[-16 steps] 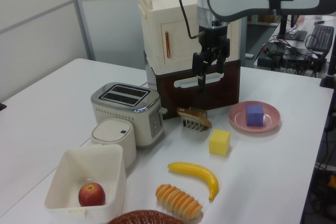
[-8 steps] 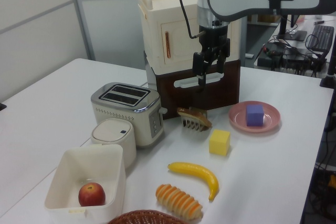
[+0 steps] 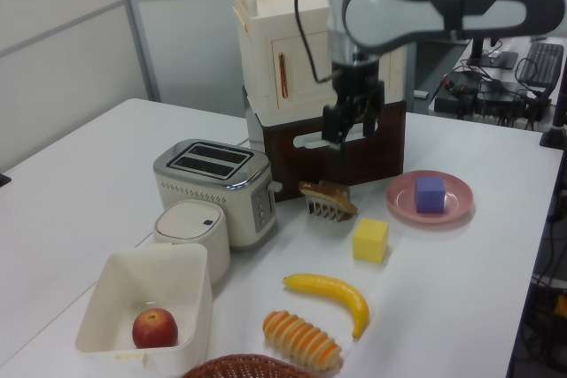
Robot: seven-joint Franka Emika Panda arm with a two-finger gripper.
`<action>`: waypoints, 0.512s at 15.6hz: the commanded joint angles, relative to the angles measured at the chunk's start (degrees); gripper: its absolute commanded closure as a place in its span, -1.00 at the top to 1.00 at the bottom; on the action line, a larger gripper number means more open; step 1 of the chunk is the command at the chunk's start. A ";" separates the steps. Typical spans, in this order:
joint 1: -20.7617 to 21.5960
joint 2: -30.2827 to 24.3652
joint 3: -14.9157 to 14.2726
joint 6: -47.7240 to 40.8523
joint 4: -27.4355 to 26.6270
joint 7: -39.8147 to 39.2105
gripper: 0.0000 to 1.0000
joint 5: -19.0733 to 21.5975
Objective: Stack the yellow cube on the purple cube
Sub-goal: 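Move the gripper over the yellow cube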
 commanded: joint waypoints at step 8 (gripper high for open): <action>-4.05 0.03 -0.67 12.22 -15.90 4.19 1.00 -5.25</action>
